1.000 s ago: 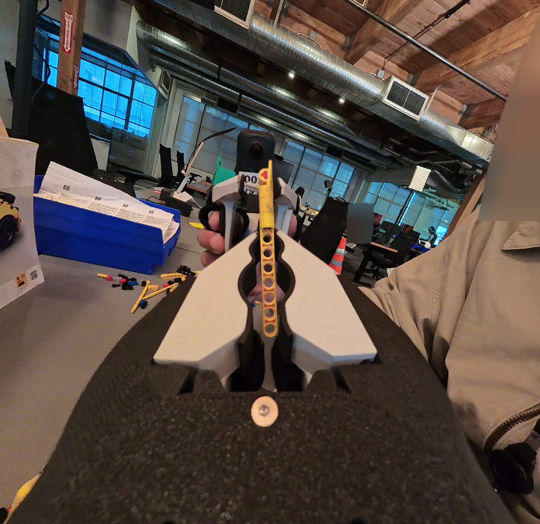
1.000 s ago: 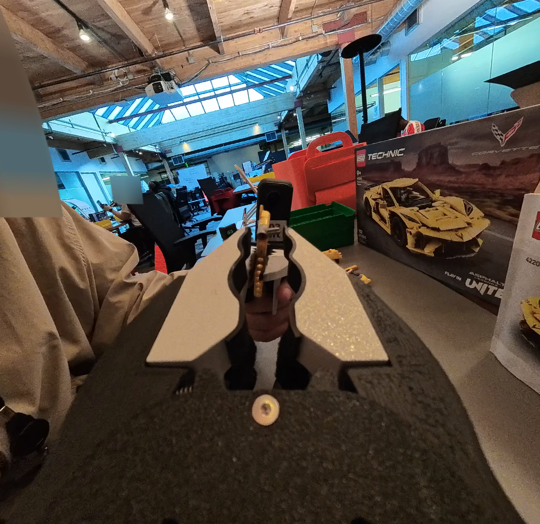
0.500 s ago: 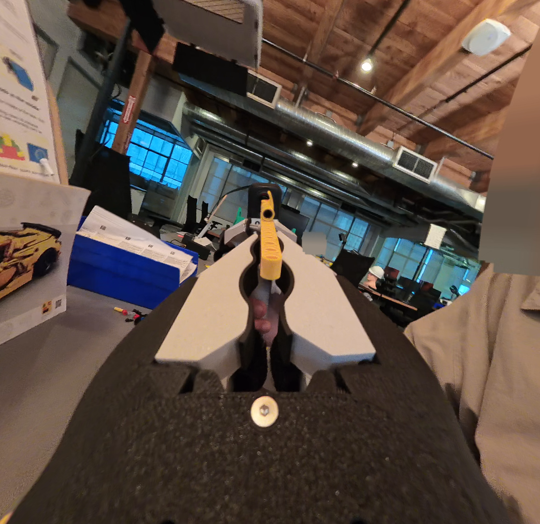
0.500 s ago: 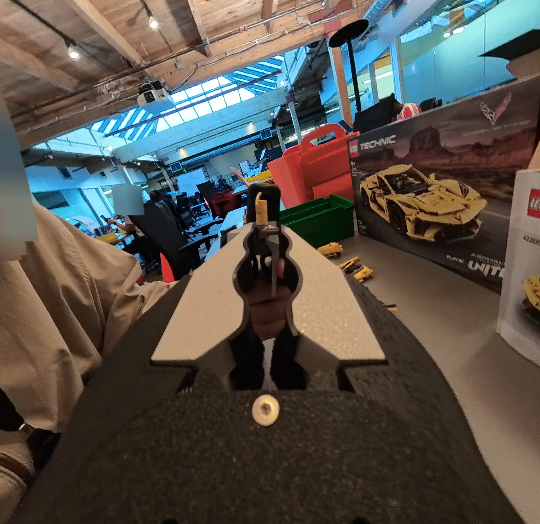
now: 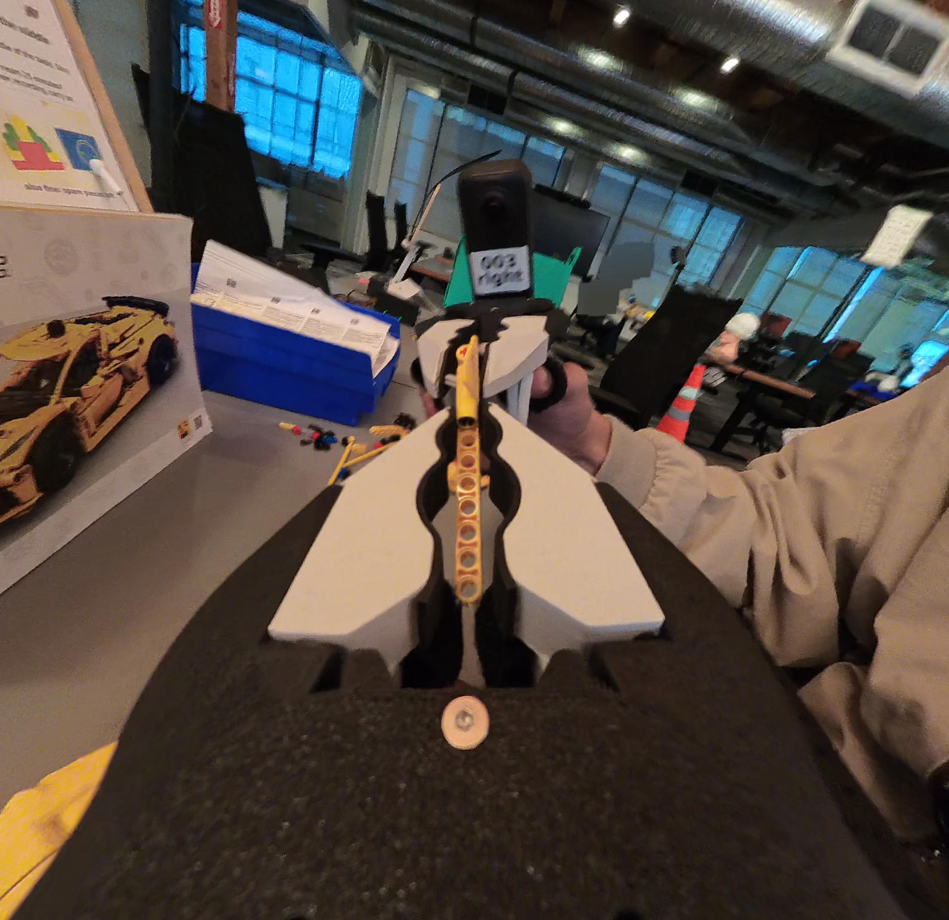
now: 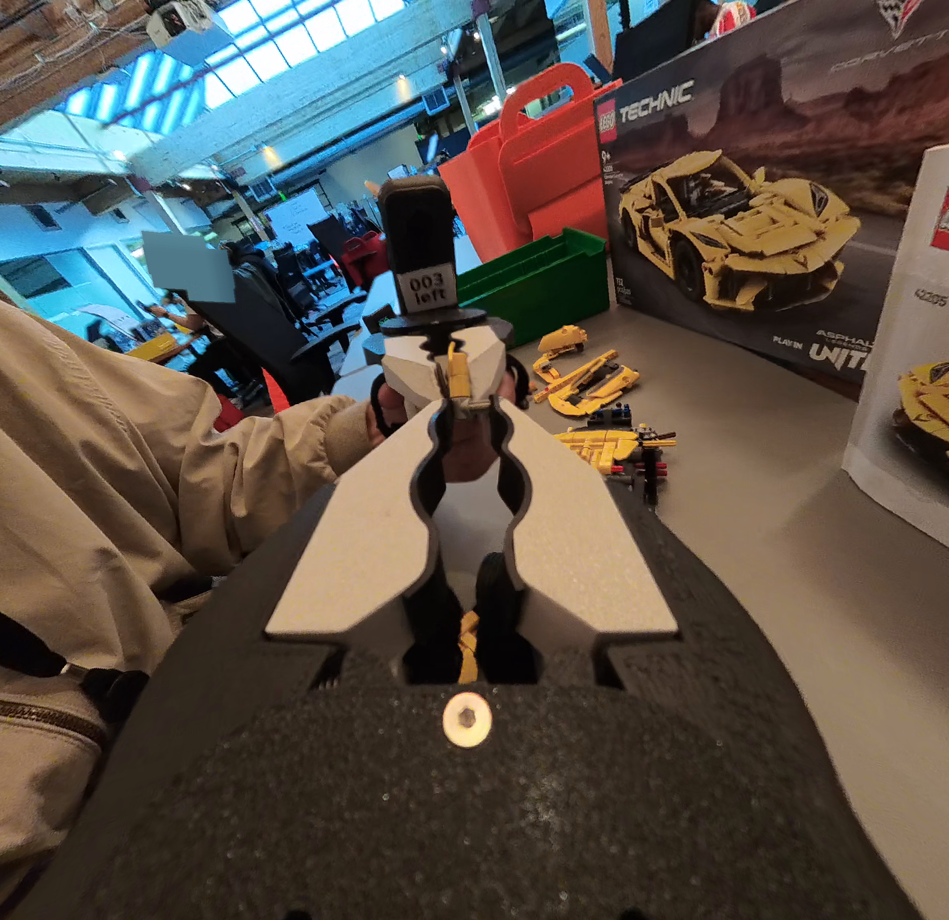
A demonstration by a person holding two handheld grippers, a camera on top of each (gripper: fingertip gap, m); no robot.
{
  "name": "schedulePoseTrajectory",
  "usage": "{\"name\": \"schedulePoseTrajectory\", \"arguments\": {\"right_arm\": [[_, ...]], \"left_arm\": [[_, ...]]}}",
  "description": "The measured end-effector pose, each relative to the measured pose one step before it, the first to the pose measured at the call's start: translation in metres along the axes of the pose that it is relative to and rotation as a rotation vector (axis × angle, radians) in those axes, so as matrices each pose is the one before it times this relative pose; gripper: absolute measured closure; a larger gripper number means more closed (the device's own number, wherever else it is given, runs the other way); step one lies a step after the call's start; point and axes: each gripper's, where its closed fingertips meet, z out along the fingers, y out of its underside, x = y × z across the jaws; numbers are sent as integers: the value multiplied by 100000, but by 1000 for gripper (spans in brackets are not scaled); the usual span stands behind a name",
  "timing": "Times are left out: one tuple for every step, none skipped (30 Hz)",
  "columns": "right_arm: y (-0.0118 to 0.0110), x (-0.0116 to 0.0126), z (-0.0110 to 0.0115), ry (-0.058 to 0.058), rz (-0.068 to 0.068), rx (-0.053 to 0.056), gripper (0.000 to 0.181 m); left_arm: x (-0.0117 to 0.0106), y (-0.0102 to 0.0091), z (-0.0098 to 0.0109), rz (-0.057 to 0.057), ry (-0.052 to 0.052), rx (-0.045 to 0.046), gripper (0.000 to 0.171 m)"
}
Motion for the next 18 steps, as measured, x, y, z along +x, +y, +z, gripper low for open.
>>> {"name": "schedulePoseTrajectory", "arguments": {"right_arm": [[-265, -176, 29, -1835, 1239, 2121, 169], [-156, 300, -35, 1192, 677, 1524, 169], [-221, 207, -131, 133, 284, 2264, 169], [-425, 204, -180, -687, 2012, 3616, 169], [-404, 133, -183, -1631, 2833, 3675, 169], [-159, 8, -191, -2374, 1988, 2444, 169], [43, 192, -129, -412, 976, 921, 169], [144, 314, -29, 1217, 671, -432, 169], [67, 135, -27, 218, 1373, -959, 169], [455, 276, -25, 1345, 1532, -3511, 171], [3033, 1094, 282, 6504, -3266, -18425, 170], [2233, 317, 894, 1798, -2631, -10063, 172], [-61, -1059, 632, -7990, 4065, 2001, 171], [-869, -356, 223, -2350, 3908, 4022, 170], [-235, -88, 29, 1900, -2743, -1223, 169], [57, 154, -171, 3889, -5050, -2339, 169], [128, 255, -368, 2949, -2275, -1694, 169], [319, 303, -510, 2175, -1077, -1960, 169]], "left_arm": [[154, -457, -37, -1708, 1674, 3930, 166], [-241, -232, 90, -830, -837, 2072, 166], [-241, -229, 201, -298, -2086, 2376, 167], [-194, -353, 288, -803, -2601, 3642, 167], [-138, -340, 330, -2468, -2304, 4046, 167], [-50, -167, 244, -4090, -629, 3133, 168], [-160, -2, 129, -3243, -587, 2139, 167], [-309, 46, 15, -2556, -1008, 1612, 168], [-187, 32, -31, -2021, -122, 942, 168], [-165, -738, -294, -851, -576, 4476, 166], [-309, -3093, -1127, -4134, -486, 16169, 166], [-8, -2628, -944, -4966, 2806, 7444, 166], [-72, -1148, -719, 5007, -587, -1474, 167], [-536, -1, -642, 8679, -4848, -5610, 166], [-115, -134, -415, 2405, -1282, -1127, 166], [317, -20, -38, -1946, 2157, -703, 166], [223, 418, 234, 870, 927, -3153, 166], [202, 746, 291, 3650, 597, -4763, 166]]}}
